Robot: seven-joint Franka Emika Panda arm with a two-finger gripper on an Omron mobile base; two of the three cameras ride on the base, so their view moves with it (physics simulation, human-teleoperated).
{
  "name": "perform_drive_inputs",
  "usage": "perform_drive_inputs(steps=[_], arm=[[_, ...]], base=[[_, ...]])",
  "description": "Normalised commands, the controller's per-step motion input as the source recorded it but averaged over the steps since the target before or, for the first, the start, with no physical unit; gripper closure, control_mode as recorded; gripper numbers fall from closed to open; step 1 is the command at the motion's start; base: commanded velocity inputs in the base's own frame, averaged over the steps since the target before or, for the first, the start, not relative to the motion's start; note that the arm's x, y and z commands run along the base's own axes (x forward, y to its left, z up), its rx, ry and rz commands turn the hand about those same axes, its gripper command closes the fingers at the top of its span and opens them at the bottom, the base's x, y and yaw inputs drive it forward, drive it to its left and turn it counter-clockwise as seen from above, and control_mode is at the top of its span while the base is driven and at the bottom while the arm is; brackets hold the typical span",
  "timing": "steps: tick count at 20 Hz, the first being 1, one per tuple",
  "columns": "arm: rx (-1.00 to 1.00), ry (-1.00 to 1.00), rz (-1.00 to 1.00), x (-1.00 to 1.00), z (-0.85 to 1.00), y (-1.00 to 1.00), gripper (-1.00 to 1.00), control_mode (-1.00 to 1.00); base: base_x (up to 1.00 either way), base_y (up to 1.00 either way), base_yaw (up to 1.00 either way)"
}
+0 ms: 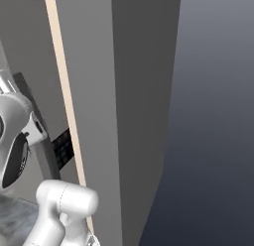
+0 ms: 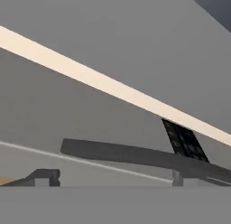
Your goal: Take the mango and lemon from the second highest rack and move them to the highest rack where the squashs are located, to maximize freezer space. Close the freezer door after rearranging.
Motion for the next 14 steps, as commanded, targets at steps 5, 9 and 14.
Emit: perform_drive_inputs(steps=[5, 9, 14], arm=[[0.02, 0.00, 0.24, 0.29, -0.02, 0.14, -1.00, -1.00], [0.01, 0.04, 0.17, 0.54, -0.01, 0.39, -1.00, -1.00], [0.00, 0.08, 0.03, 0.55, -0.05, 0.68, -1.00, -1.00]], base=[[0.04, 0.00, 0.06], [0.00, 0.00, 0.00], [0.00, 0.00, 0.00]])
